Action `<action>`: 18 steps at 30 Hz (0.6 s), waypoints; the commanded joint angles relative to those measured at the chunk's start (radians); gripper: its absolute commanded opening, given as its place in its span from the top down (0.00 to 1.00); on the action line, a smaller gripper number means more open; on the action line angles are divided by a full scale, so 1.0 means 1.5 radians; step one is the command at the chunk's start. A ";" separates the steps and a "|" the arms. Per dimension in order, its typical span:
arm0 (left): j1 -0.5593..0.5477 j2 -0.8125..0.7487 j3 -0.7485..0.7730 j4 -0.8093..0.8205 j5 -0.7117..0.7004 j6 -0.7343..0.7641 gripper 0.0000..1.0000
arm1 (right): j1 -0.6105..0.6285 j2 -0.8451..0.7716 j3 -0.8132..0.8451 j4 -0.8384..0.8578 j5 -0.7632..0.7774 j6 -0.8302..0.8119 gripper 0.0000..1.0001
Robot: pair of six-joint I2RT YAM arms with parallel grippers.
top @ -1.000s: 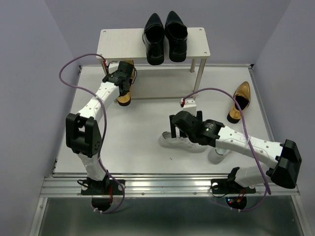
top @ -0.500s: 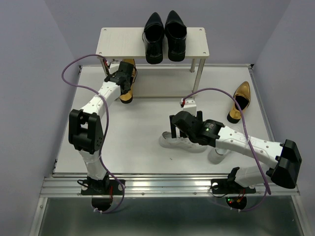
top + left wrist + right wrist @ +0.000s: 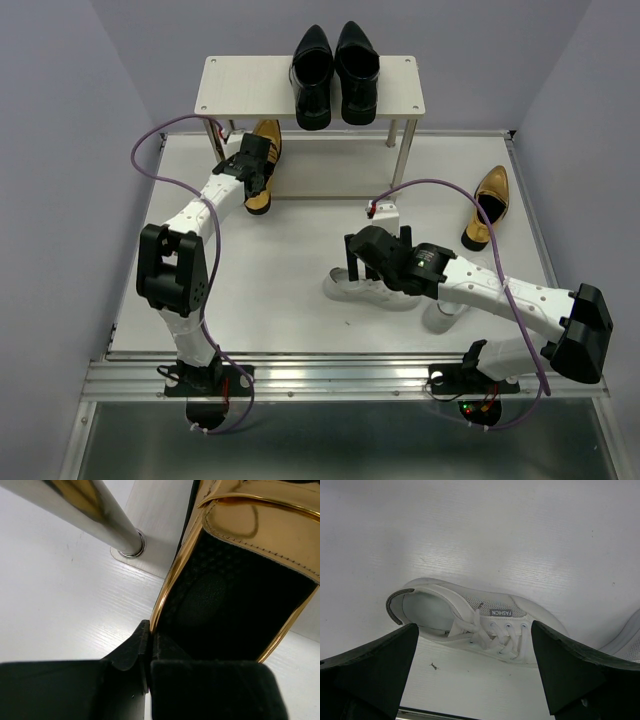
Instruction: Place and organize the shoes onto the shoe shelf
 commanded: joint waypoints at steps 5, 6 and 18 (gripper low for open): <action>0.001 -0.054 0.013 0.075 -0.010 0.018 1.00 | 0.000 -0.002 0.022 0.001 0.006 0.009 0.00; 0.001 -0.054 0.015 0.076 -0.011 0.017 1.00 | 0.000 -0.004 0.022 0.001 0.006 0.009 0.00; 0.001 -0.069 0.023 0.107 -0.015 0.035 1.00 | 0.000 -0.011 0.019 -0.004 0.010 0.013 0.00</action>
